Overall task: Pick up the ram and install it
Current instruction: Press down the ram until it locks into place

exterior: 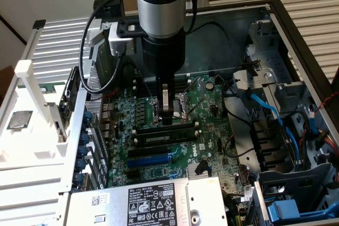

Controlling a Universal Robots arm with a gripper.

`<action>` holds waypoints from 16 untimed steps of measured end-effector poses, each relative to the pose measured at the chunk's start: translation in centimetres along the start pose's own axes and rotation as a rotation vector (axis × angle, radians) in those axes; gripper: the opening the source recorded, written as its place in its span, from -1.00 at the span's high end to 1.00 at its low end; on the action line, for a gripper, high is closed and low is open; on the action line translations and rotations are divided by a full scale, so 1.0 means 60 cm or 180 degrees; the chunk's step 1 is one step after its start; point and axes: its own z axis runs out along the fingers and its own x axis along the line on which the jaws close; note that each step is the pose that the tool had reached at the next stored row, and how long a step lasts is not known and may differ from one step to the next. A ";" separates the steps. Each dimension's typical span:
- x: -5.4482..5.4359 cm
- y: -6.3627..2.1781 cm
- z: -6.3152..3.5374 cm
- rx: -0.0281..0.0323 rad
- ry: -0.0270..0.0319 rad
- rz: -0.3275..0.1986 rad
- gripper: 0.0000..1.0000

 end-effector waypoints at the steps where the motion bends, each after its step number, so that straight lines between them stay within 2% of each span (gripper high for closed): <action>1: 0.000 0.000 0.000 -0.0001 -0.0001 0.0048 0.80; 4: 0.000 0.000 0.000 -0.0004 -0.0004 0.0192 0.80; 5: 0.000 0.000 0.000 -0.0006 -0.0006 0.0285 0.80; 13: 0.000 0.000 0.000 -0.0013 -0.0012 0.0643 0.80; 16: 0.000 0.000 0.001 -0.0017 -0.0015 0.0905 0.80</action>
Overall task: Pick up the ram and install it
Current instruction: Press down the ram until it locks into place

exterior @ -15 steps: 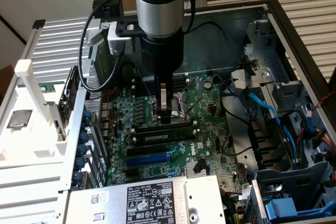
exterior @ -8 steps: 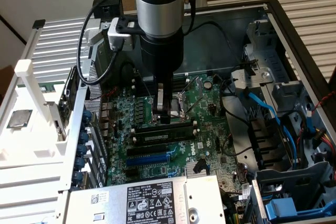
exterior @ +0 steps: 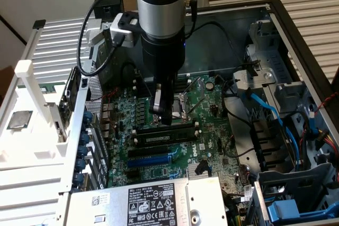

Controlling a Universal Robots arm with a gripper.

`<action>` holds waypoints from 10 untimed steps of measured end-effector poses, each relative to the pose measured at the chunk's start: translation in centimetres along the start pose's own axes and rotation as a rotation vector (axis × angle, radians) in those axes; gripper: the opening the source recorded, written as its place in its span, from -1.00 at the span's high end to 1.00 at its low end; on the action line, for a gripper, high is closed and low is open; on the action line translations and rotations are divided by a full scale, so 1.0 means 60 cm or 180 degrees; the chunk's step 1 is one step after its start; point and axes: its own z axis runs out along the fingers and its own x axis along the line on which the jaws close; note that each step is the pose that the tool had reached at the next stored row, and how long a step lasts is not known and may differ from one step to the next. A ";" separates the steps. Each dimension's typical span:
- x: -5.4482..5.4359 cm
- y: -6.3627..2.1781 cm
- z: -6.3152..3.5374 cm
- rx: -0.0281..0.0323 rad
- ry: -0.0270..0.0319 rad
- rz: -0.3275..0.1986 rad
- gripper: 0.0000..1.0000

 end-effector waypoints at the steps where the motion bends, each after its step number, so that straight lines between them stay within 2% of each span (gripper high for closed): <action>1: 0.000 0.000 0.000 -0.0001 0.0002 0.0078 0.80; 4: 0.000 0.000 0.000 -0.0002 0.0007 0.0364 0.80; 8: 0.000 0.000 0.001 0.0000 0.0014 0.0645 0.80; 10: 0.000 0.000 0.001 0.0001 0.0018 0.0727 0.80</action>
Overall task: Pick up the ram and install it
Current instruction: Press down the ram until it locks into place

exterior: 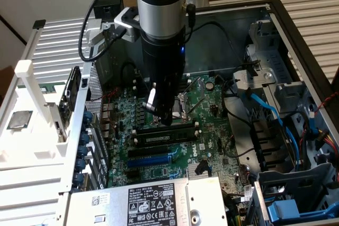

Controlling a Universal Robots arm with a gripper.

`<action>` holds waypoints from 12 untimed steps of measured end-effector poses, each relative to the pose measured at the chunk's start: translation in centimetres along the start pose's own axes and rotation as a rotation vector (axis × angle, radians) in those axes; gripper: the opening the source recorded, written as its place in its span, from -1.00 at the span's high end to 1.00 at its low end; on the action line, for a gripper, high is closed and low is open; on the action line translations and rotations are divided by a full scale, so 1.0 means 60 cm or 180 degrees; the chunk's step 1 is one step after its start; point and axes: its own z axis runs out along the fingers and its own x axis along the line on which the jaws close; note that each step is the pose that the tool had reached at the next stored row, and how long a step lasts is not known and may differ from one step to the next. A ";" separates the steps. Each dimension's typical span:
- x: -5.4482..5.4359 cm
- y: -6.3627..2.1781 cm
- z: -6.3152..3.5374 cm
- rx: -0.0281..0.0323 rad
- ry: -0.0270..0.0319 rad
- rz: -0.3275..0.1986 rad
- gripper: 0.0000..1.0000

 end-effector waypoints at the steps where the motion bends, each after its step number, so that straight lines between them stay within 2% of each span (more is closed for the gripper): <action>1: 0.000 0.000 0.000 0.0002 0.0003 0.0079 0.80; 2: 0.000 0.000 0.001 0.0004 0.0006 0.0156 0.80; 6: 0.000 0.000 0.001 0.0017 0.0018 0.0296 0.80; 7: 0.000 0.000 0.001 0.0031 0.0028 0.0357 0.80; 12: 0.000 0.000 0.001 0.0077 0.0058 0.0493 0.80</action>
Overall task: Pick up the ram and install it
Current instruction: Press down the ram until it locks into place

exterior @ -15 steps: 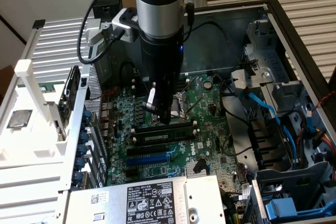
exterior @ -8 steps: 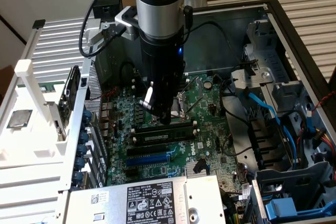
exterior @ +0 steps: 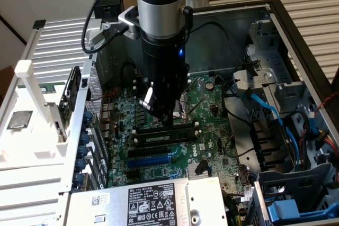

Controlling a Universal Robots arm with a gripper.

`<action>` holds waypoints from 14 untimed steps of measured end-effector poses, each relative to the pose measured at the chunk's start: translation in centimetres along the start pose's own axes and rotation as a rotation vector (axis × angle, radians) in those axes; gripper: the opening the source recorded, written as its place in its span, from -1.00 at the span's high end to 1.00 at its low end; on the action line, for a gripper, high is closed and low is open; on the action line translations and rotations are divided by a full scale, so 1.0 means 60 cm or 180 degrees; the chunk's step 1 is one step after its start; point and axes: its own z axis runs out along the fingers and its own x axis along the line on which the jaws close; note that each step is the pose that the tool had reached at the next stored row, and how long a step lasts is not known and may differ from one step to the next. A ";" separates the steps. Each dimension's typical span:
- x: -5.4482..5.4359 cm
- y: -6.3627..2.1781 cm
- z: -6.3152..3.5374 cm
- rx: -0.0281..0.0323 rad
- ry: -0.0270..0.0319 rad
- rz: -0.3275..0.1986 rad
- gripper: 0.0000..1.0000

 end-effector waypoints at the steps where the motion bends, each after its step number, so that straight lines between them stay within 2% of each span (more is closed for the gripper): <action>1: 0.000 0.000 0.000 0.0010 0.0006 0.0026 0.80; 3: 0.000 0.000 0.000 0.0026 0.0015 0.0085 0.80; 6: 0.000 0.000 0.000 0.0020 0.0018 0.0257 0.80; 8: 0.000 0.000 0.000 0.0008 0.0020 0.0450 0.80; 10: 0.000 0.000 0.000 0.0001 0.0020 0.0543 0.80; 12: 0.000 0.000 0.000 -0.0027 0.0020 0.0919 0.80; 14: 0.000 0.000 0.000 -0.0033 0.0022 0.1019 0.80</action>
